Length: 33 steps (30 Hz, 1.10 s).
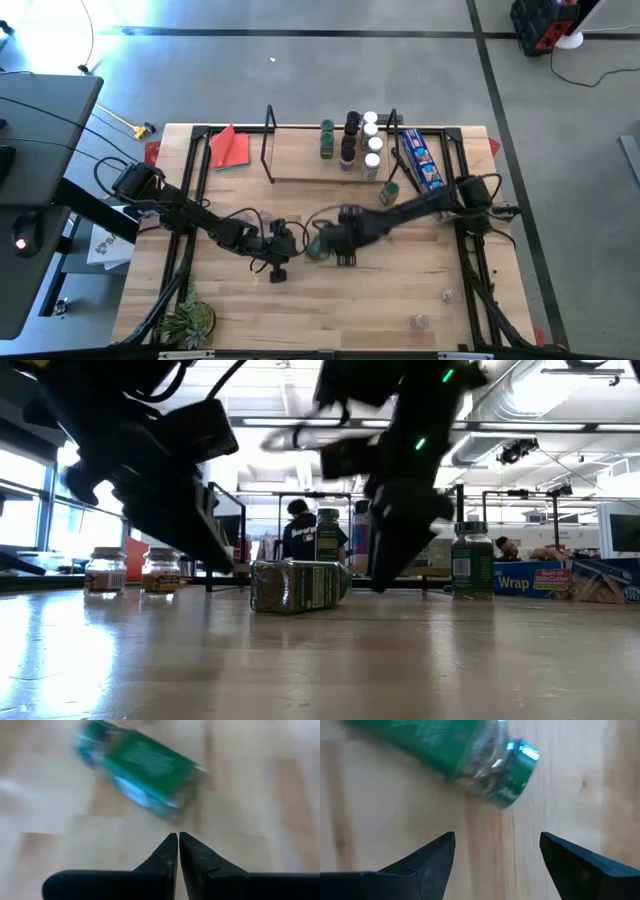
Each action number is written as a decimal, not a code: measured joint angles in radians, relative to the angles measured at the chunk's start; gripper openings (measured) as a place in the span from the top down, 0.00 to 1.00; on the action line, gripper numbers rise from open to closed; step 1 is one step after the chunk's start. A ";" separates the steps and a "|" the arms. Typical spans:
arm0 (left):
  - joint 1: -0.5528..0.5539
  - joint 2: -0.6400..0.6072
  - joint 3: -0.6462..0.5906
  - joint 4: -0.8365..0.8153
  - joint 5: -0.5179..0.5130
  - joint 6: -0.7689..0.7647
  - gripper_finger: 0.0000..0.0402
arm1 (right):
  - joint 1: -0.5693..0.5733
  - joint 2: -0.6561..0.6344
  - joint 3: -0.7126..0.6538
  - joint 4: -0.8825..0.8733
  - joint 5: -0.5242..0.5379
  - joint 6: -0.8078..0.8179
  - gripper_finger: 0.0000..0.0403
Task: Shelf spices
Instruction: Put the left green seasoning bottle on the shelf aligned with the other green seasoning bottle bottles
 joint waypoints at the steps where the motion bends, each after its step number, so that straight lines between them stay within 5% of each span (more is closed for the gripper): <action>1: 0.001 0.005 0.000 0.003 0.030 0.000 0.96 | -0.026 0.002 -0.008 0.021 -0.029 -0.013 0.29; 7: 0.009 0.065 0.000 0.089 0.006 -0.005 0.96 | -0.085 0.004 -0.022 0.149 -0.144 -0.093 0.29; 15: 0.041 0.099 0.000 0.084 -0.100 -0.008 0.96 | 0.036 0.002 -0.021 0.153 -0.185 0.045 0.29; 23: 0.019 0.033 0.000 -0.024 -0.121 -0.011 0.96 | 0.212 -0.009 -0.043 0.100 0.026 0.231 0.29; 33: -0.090 -0.021 0.000 -0.015 0.109 0.007 0.96 | 0.233 -0.013 -0.346 0.690 0.100 0.288 0.29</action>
